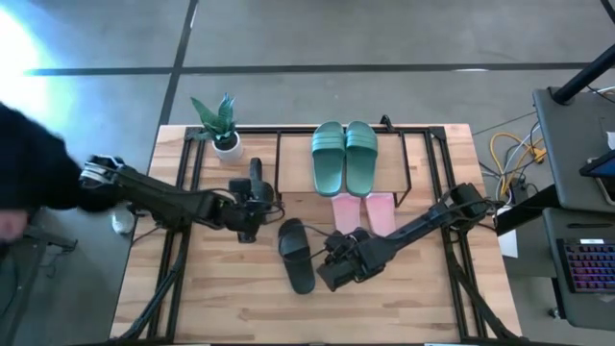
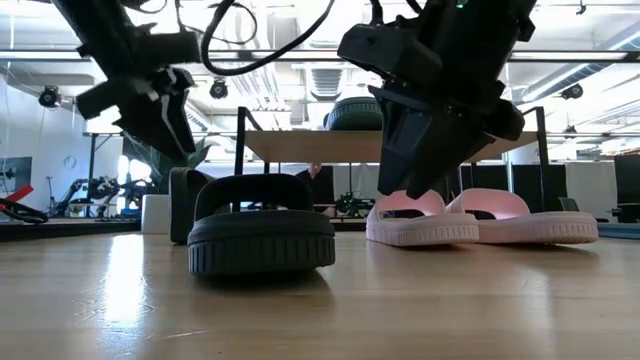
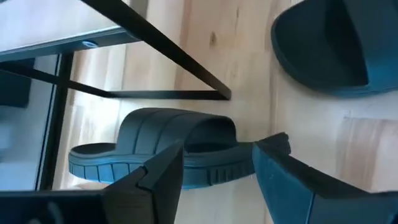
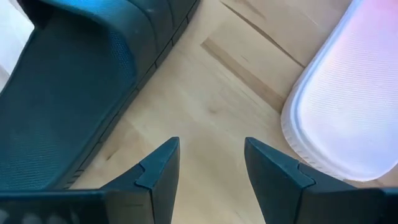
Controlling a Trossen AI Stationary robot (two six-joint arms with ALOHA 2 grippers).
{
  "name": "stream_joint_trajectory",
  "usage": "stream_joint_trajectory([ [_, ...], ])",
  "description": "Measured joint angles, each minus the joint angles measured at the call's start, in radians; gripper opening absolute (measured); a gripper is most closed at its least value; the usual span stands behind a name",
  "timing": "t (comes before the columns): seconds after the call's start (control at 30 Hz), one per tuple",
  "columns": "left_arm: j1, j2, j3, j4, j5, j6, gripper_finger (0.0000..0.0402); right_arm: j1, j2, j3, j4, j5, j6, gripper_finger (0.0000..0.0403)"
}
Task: Pick and place slides into the shelf
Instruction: Move the left black slipper to the right of the left black slipper
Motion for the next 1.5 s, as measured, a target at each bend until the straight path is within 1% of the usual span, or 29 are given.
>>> stream_joint_trajectory([
  [0.2, 0.008, 0.073, -0.001, 0.01, -0.139, -0.004, 0.0178, 0.0, 0.0, 0.0, 0.0, 0.002, 0.0, 0.0173],
  [0.5, 0.051, 0.148, -0.011, 0.087, -0.176, -0.008, 0.0172, 0.0, 0.0, -0.006, 0.0, 0.003, 0.0, 0.0173],
  [0.57, 0.062, 0.164, -0.011, 0.097, -0.175, -0.008, 0.016, 0.0, 0.0, -0.006, 0.0, 0.003, 0.0, 0.0173],
  [0.63, 0.073, 0.175, -0.012, 0.097, -0.173, -0.008, 0.0138, 0.0, 0.0, -0.008, 0.0, 0.003, 0.0, 0.0173],
  [0.77, 0.089, 0.196, -0.012, 0.101, -0.166, -0.007, 0.0082, 0.0, 0.0, -0.008, 0.0, 0.003, 0.0, 0.0173],
  [0.93, 0.1, 0.208, -0.015, 0.086, -0.184, -0.003, 0.0015, 0.0, 0.0, -0.008, -0.001, 0.002, 0.003, 0.0173],
  [0.97, 0.1, 0.206, -0.015, 0.085, -0.181, -0.004, 0.0008, 0.0, 0.0, -0.008, -0.001, 0.002, 0.005, 0.0173],
  [1.07, 0.1, 0.192, -0.015, 0.074, -0.173, -0.004, 0.0004, 0.0, 0.0, -0.009, -0.003, 0.002, 0.011, 0.0173],
  [1.13, 0.099, 0.169, -0.005, 0.016, -0.157, -0.006, 0.0001, 0.0, 0.0, -0.009, -0.003, 0.002, 0.012, 0.0173],
  [1.23, 0.096, 0.121, 0.032, -0.079, -0.1, -0.03, 0.0, 0.0, 0.0, -0.009, -0.003, -0.003, 0.012, 0.0173],
  [1.3, 0.092, 0.074, 0.068, -0.153, -0.018, -0.061, 0.0, 0.0, 0.0, -0.008, -0.002, -0.003, 0.012, 0.0172],
  [1.37, 0.087, 0.023, 0.1, -0.21, 0.106, -0.089, 0.0, 0.0, 0.0, -0.008, -0.003, -0.006, 0.014, 0.017],
  [1.4, 0.085, -0.002, 0.116, -0.239, 0.189, -0.102, 0.0, 0.0, 0.0, -0.008, -0.002, -0.006, 0.014, 0.0169],
  [1.47, 0.081, -0.055, 0.146, -0.257, 0.349, -0.132, 0.0, 0.0, 0.0, -0.008, -0.001, -0.006, 0.014, 0.0165],
  [1.5, 0.075, -0.081, 0.159, -0.257, 0.407, -0.143, 0.0, 0.0, 0.0, -0.008, -0.001, -0.006, 0.015, 0.0163],
])
